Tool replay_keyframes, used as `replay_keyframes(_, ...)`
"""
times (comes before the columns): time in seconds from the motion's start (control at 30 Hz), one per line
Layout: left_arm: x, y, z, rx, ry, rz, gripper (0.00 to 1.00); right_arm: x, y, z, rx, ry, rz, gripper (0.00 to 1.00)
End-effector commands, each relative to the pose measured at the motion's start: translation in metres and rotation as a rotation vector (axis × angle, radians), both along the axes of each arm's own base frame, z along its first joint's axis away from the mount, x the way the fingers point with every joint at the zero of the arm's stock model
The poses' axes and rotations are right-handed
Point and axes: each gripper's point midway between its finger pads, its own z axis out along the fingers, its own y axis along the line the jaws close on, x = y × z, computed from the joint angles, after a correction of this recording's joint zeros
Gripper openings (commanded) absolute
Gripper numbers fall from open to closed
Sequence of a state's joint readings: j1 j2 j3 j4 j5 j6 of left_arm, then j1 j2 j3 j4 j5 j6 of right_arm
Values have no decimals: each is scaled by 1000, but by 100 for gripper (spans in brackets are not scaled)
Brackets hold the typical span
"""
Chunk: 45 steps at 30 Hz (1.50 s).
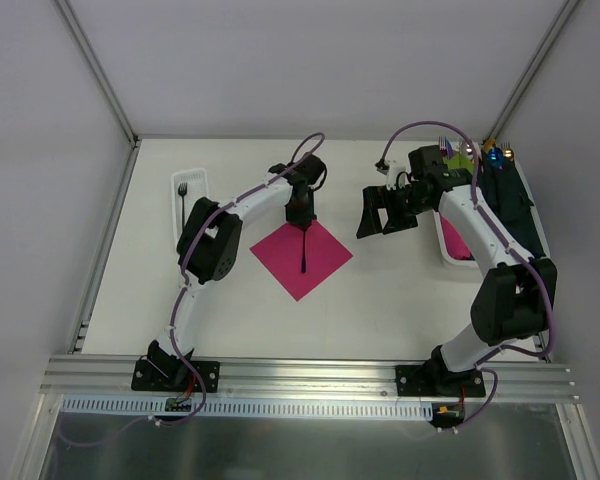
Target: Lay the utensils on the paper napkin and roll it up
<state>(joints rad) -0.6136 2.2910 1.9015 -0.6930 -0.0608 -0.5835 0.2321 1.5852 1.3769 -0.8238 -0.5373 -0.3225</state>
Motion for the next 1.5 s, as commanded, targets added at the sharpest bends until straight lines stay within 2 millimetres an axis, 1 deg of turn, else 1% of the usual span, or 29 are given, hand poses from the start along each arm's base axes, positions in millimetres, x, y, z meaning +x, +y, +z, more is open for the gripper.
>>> replay_keyframes(0.0, 6, -5, 6, -23, -8, -23, 8, 4, 2, 6, 22, -2, -3, 99)
replay_keyframes(0.33, 1, -3, -7, -10, 24, -29, 11, 6, 3, 5, 25, 6, -5, 99)
replay_keyframes(0.43, -1, -1, -8, -3, 27, -23, 14, 7, 3, 5, 25, 3, -4, 99)
replay_keyframes(0.47, -1, -1, -8, -5, 27, -23, 16, 7, 4, 5, 27, 6, -4, 99)
replay_keyframes(0.6, -1, -1, -6, -8, 26, -26, 32, 7, 4, 6, 29, 4, -5, 99)
replay_keyframes(0.67, 0, -1, -2, -9, 16, -29, 34, 7, 4, 7, 29, 4, -5, 99)
replay_keyframes(0.77, 4, -2, 14, -17, -21, -33, 36, 7, 4, 6, 29, 5, -6, 99)
replay_keyframes(0.8, 6, -2, 25, -26, -44, -34, 37, 7, 4, 7, 30, 2, -6, 99)
replay_keyframes(0.87, 10, -2, 41, -30, -83, -41, 40, 7, 4, 7, 31, 6, -5, 99)
replay_keyframes(0.9, 13, -2, 59, -46, -116, -44, 41, 7, 4, 7, 31, 4, -5, 99)
replay_keyframes(0.93, 17, -1, 72, -47, -151, -51, 46, 7, 4, 7, 31, 4, -5, 99)
replay_keyframes(0.97, 20, 1, 83, -45, -177, -53, 49, 8, 5, 7, 33, 4, -3, 99)
replay_keyframes(1.0, 22, 4, 106, -57, -225, -47, 52, 8, 5, 7, 35, 7, -4, 99)
replay_keyframes(1.07, 25, 14, 130, -64, -265, -31, 59, 8, 5, 7, 34, 2, -3, 99)
replay_keyframes(1.1, 29, 28, 153, -88, -299, -1, 61, 8, 5, 8, 34, 2, -3, 99)
replay_keyframes(1.17, 30, 50, 165, -93, -310, 28, 67, 8, 5, 9, 34, -3, -2, 99)
replay_keyframes(1.2, 35, 75, 186, -97, -350, 66, 77, 8, 5, 9, 33, -5, -2, 99)
replay_keyframes(1.23, 34, 94, 186, -72, -351, 75, 78, 7, 4, 10, 33, -5, -4, 99)
replay_keyframes(1.27, 35, 111, 190, -66, -359, 98, 78, 7, 5, 10, 34, -6, -1, 99)
replay_keyframes(1.3, 33, 127, 203, -80, -377, 117, 75, 6, 4, 10, 33, -6, -1, 99)
replay_keyframes(1.33, 38, 164, 199, -60, -369, 175, 73, 6, 4, 10, 31, -7, -1, 99)
replay_keyframes(1.4, 38, 201, 197, -39, -360, 233, 69, 5, 4, 9, 32, -5, 0, 99)
replay_keyframes(1.43, 35, 219, 195, -14, -357, 243, 67, 4, 4, 9, 32, -4, 0, 99)
replay_keyframes(1.47, 37, 247, 192, 13, -354, 287, 66, 4, 4, 8, 33, 0, 1, 99)
